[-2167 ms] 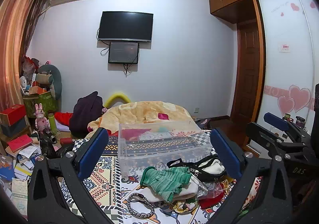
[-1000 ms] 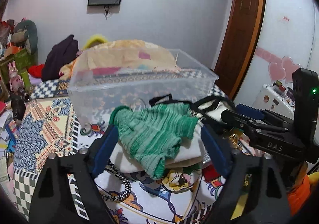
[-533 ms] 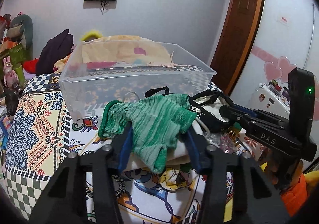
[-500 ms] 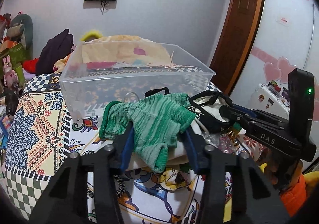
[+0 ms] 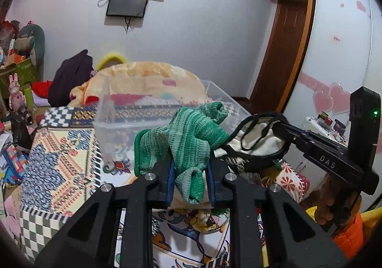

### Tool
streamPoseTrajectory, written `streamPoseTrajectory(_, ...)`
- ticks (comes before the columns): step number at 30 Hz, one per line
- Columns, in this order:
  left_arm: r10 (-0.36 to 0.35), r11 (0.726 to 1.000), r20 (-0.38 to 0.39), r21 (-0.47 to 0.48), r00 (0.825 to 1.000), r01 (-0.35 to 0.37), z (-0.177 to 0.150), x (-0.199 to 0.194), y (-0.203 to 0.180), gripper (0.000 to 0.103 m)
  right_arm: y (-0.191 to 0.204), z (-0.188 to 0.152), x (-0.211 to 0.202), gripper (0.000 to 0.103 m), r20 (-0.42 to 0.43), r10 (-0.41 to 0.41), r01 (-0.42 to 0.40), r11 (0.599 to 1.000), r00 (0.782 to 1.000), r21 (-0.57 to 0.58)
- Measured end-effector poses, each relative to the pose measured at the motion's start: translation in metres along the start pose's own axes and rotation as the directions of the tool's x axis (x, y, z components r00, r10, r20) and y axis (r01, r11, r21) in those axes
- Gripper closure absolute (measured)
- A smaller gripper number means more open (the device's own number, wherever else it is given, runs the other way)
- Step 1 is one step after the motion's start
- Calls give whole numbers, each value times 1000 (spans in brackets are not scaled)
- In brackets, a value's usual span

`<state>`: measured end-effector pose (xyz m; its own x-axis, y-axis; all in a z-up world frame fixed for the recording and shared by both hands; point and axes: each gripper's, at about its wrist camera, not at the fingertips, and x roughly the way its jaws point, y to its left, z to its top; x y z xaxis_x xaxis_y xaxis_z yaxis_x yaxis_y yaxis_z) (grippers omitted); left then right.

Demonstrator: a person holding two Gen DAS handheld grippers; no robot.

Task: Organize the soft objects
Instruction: 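Carry the glove and bag into the clear box and open both tools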

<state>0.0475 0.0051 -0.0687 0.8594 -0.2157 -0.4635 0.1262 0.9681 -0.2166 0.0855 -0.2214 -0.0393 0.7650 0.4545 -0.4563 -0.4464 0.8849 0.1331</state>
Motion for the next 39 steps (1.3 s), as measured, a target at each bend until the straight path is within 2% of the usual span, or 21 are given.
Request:
streamPoseTrajectory(8,58,997,76,47,995,-61,23,-19,-4,82,10,30,-6,90,89,5,-1,999,996,-47)
streamPoseTrajectory(16,93,990,122,98,988,-105,56,-20,-2,82,22,55,-4,90,183,6,7,997,983,-71)
streamPoseTrajectory(23,101,985,87,129,991,-112,73,7,5,82,30,65,16,90,220,-14,32,996,975,-79)
streamPoseTrajectory(30,135,984,-17,123,991,-132,77,53,19,82,31,63,43,90,185,-28,45,995,982,-92)
streamPoseTrajectory(39,193,964,-116,206,974,-167,63,96,19,82,24,43,80,90,24,-28,31,991,999,-130)
